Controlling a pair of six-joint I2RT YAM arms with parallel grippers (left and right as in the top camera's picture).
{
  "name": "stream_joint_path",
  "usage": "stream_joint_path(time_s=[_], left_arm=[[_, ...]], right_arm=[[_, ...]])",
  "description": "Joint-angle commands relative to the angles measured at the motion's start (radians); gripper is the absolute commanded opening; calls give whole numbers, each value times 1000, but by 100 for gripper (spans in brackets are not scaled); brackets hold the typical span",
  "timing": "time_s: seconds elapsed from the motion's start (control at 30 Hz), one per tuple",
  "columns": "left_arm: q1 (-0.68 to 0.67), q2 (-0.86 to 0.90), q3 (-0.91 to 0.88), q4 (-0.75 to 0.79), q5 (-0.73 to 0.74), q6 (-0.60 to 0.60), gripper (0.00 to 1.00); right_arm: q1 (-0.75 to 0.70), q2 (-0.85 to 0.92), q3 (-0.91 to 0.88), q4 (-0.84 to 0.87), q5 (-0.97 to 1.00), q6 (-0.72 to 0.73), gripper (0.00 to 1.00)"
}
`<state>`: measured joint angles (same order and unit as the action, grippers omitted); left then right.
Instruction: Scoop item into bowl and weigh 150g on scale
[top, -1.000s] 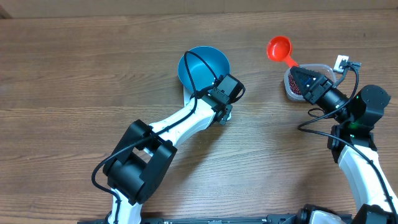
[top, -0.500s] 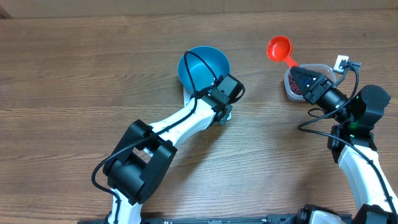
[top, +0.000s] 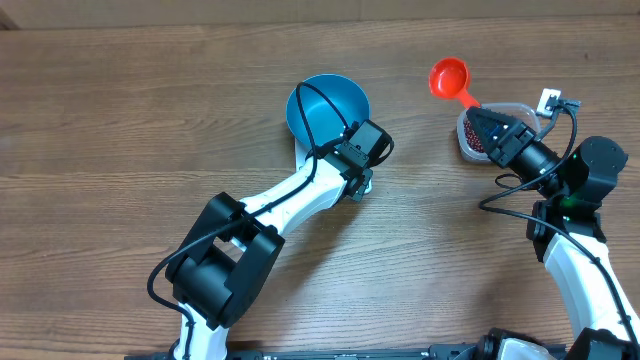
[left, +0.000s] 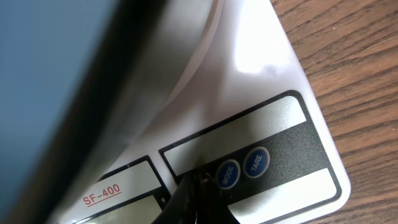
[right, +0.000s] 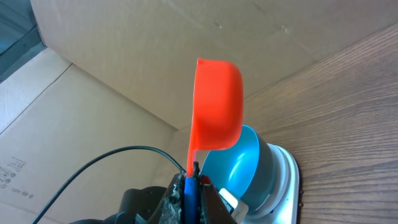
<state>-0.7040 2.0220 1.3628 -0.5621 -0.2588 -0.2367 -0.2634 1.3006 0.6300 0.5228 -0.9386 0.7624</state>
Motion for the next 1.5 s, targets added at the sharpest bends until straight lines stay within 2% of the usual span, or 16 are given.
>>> stream_joint_path(time_s=[0.0,1.47], left_arm=[[11,18,-10,-10,-21,-22,4],[11,18,-27,19,-21,-33,4]], right_arm=[[-7,-8,18,-2,-2,-9,4],[-7,-8,18,-2,-2,-9,4]])
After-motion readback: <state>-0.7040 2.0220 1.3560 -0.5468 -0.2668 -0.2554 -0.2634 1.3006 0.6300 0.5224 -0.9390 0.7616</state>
